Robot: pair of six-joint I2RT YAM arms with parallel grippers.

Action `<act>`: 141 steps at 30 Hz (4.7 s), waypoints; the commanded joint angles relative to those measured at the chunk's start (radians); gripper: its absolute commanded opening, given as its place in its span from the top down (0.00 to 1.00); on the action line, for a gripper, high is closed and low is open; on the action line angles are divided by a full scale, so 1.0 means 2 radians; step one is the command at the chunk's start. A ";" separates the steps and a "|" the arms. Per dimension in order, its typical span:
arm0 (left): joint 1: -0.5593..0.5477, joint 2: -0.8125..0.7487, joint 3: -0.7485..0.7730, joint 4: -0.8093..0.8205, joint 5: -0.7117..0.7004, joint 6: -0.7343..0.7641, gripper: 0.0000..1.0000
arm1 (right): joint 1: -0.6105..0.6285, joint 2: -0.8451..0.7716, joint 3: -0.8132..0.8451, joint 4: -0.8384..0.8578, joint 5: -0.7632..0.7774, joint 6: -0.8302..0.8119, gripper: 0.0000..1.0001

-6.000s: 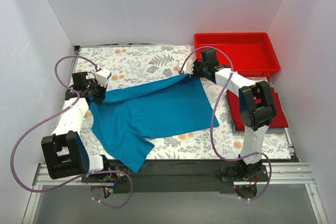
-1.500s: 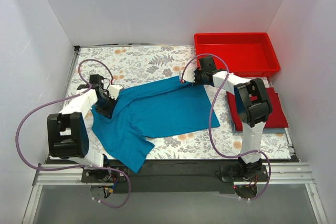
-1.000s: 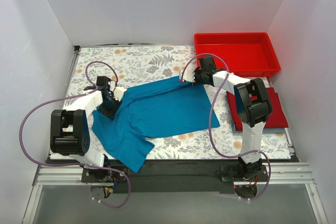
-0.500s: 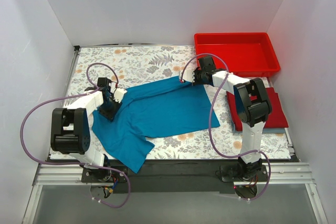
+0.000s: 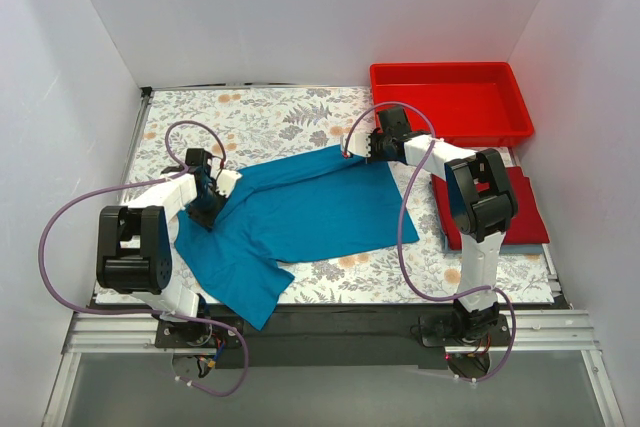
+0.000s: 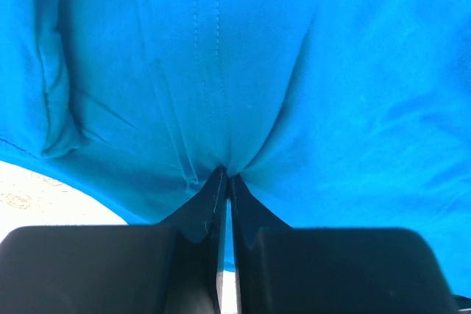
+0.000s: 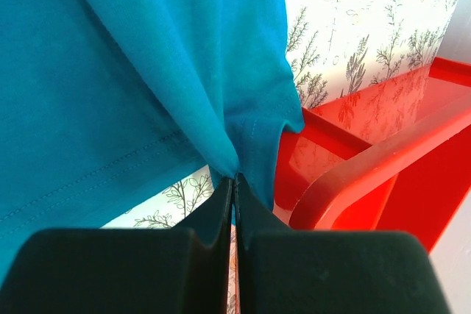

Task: Fold and stack the t-shirts
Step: Fold the tshirt

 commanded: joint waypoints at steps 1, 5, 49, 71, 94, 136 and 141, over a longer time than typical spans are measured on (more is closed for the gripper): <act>-0.001 -0.023 0.026 -0.001 -0.004 0.007 1.00 | 0.002 0.004 0.018 -0.007 0.001 -0.006 0.99; -0.001 -0.037 0.051 -0.037 0.003 0.010 1.00 | 0.002 0.005 0.018 -0.006 0.001 -0.006 0.99; 0.012 -0.009 0.035 0.003 -0.007 0.020 0.75 | 0.003 0.009 0.023 -0.010 0.016 -0.011 0.99; 0.014 -0.010 0.010 -0.014 0.021 0.047 0.72 | 0.004 0.013 0.025 -0.010 0.019 -0.013 0.99; 0.014 -0.030 0.074 -0.085 0.039 0.053 1.00 | 0.003 0.013 0.027 -0.010 0.018 -0.013 0.99; 0.093 -0.014 0.143 -0.099 0.108 -0.023 0.63 | -0.003 -0.037 0.030 -0.055 0.007 -0.034 0.54; 0.124 0.037 0.161 -0.060 0.105 -0.059 0.63 | 0.000 -0.062 0.053 -0.124 -0.060 -0.008 0.54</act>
